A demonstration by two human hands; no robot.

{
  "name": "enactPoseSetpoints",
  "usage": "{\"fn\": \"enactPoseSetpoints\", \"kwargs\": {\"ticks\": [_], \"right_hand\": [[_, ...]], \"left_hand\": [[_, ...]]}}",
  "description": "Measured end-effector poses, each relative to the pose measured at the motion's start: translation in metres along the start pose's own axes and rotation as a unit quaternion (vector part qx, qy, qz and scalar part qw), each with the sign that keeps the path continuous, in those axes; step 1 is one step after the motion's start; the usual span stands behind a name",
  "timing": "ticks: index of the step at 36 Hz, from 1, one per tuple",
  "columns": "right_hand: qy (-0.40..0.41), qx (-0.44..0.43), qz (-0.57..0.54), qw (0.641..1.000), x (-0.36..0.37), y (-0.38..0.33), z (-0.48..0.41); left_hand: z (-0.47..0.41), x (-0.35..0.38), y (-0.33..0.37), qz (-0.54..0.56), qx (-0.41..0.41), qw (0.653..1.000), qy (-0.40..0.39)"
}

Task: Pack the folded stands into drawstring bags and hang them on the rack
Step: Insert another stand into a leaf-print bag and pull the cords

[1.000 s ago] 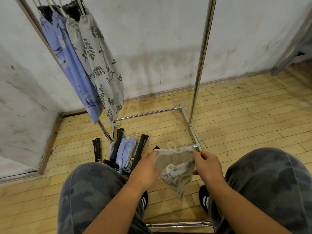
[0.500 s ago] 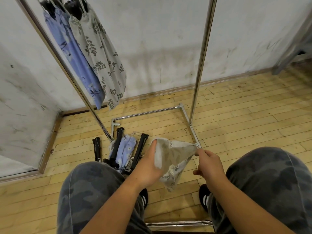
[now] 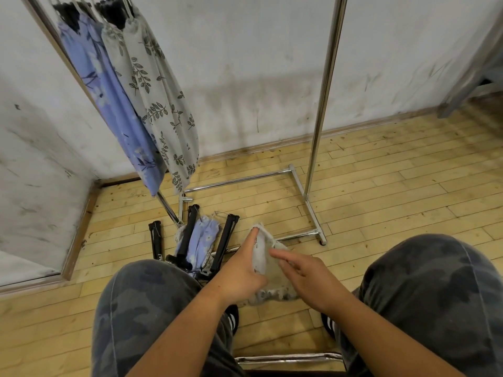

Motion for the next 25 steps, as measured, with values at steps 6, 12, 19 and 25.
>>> {"fn": "enactPoseSetpoints", "kwargs": {"ticks": [6, 12, 19, 25], "right_hand": [[0.010, 0.003, 0.080, 0.997, -0.003, 0.014, -0.004], [0.071, 0.039, 0.129, 0.988, -0.014, 0.037, -0.011], [0.074, 0.094, 0.187, 0.975, -0.016, 0.043, -0.009], [0.095, 0.149, 0.189, 0.966, -0.020, 0.049, -0.010]], "left_hand": [[-0.002, 0.001, -0.006, 0.016, -0.007, 1.000, -0.002], [-0.002, 0.003, -0.008, -0.003, -0.011, 1.000, -0.011], [0.002, 0.003, 0.001, -0.034, -0.004, 0.999, -0.017], [0.002, 0.005, -0.002, -0.085, 0.013, 0.996, -0.020]]}}
Point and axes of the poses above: each hand's wrist, its own z-axis away from the middle knuckle, its own x-axis out of the palm, y = z × x, the point moved 8 cm from there along -z, towards the middle knuckle, and after that the axes turned 6 degrees about y, right-handed, at the moved point
